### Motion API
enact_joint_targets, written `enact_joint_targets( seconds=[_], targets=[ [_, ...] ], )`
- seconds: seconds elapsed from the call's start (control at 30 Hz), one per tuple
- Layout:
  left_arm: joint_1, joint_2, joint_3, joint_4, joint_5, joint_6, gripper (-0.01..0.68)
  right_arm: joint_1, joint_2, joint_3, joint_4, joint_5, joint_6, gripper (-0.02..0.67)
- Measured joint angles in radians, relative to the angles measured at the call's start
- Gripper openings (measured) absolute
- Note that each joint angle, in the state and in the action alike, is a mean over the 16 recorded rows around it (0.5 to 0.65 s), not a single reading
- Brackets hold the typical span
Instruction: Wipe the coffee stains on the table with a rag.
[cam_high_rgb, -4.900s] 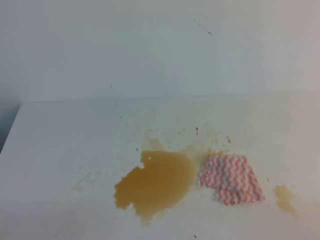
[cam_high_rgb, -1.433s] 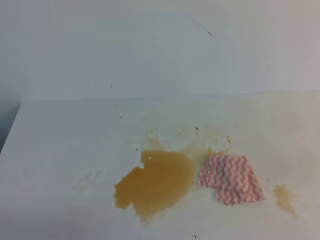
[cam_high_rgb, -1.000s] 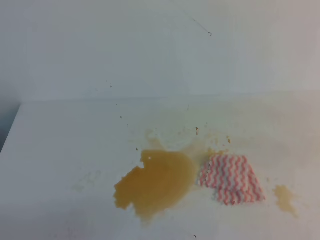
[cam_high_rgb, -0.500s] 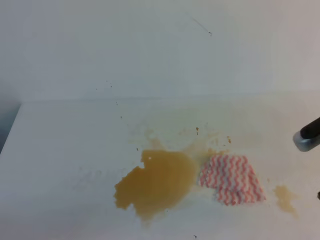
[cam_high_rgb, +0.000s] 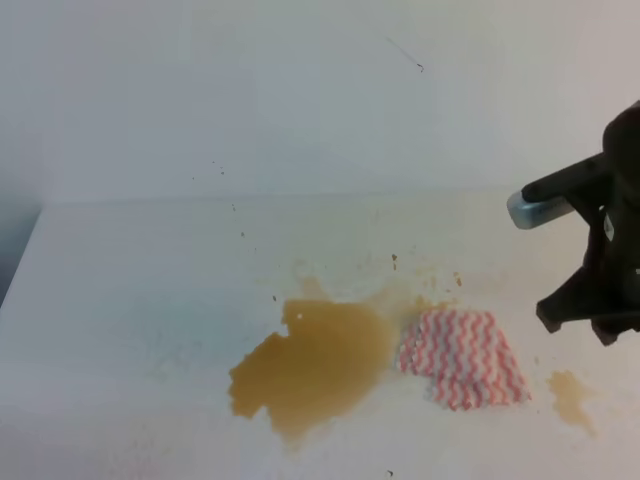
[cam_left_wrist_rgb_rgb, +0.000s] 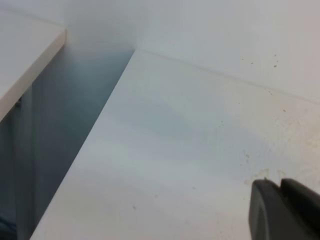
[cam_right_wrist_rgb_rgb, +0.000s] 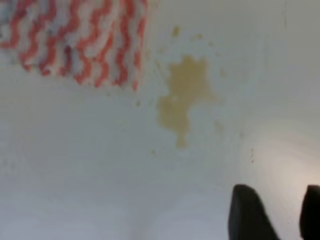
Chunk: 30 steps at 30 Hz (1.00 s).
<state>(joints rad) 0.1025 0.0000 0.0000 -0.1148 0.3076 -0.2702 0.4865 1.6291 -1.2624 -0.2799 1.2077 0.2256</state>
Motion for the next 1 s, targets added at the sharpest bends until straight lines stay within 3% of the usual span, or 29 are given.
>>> enact_joint_targets(
  seconds=[0.23,0.37,0.53,1.0],
  targets=[
    [0.0,0.0,0.0,0.0,0.0,0.0,-0.003,0.0,0.117,-0.129,0.042,0.006,-0.002,0.454],
    [0.0,0.0,0.0,0.0,0.0,0.0,-0.003,0.0,0.212,-0.204,0.083,0.007,-0.012,0.541],
    [0.0,0.0,0.0,0.0,0.0,0.0,-0.003,0.0,0.342,-0.296,0.142,0.007,-0.03,0.573],
    [0.0,0.0,0.0,0.0,0.0,0.0,-0.003,0.0,0.527,-0.414,0.223,-0.033,-0.066,0.574]
  ],
)
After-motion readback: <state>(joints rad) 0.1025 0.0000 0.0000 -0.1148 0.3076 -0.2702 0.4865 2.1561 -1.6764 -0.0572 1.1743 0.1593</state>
